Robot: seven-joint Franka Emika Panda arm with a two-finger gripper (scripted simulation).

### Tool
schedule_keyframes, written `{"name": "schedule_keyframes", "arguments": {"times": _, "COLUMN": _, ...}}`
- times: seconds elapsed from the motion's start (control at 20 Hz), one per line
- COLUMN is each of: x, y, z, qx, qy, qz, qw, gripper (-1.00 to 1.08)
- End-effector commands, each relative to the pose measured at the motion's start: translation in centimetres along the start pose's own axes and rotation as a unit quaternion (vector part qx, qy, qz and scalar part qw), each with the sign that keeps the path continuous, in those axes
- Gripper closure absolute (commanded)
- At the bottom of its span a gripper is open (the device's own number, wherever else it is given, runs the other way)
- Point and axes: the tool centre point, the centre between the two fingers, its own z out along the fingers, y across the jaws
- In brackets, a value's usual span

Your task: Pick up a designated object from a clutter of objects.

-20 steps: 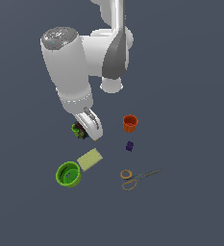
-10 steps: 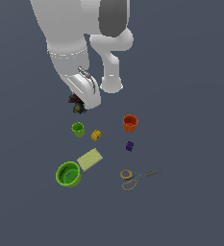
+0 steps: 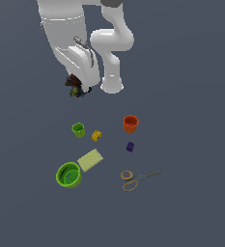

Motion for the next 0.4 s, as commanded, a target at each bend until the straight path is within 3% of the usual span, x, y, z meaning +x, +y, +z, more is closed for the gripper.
{"name": "schedule_keyframes", "arguments": {"times": 0.0, "x": -0.15, "y": 0.15, "z": -0.62, "qx": 0.0, "qy": 0.0, "qz": 0.0, "qw": 1.0, "gripper": 1.08}}
{"name": "schedule_keyframes", "arguments": {"times": 0.35, "x": -0.04, "y": 0.01, "z": -0.48, "qx": 0.0, "qy": 0.0, "qz": 0.0, "qw": 1.0, "gripper": 1.08}}
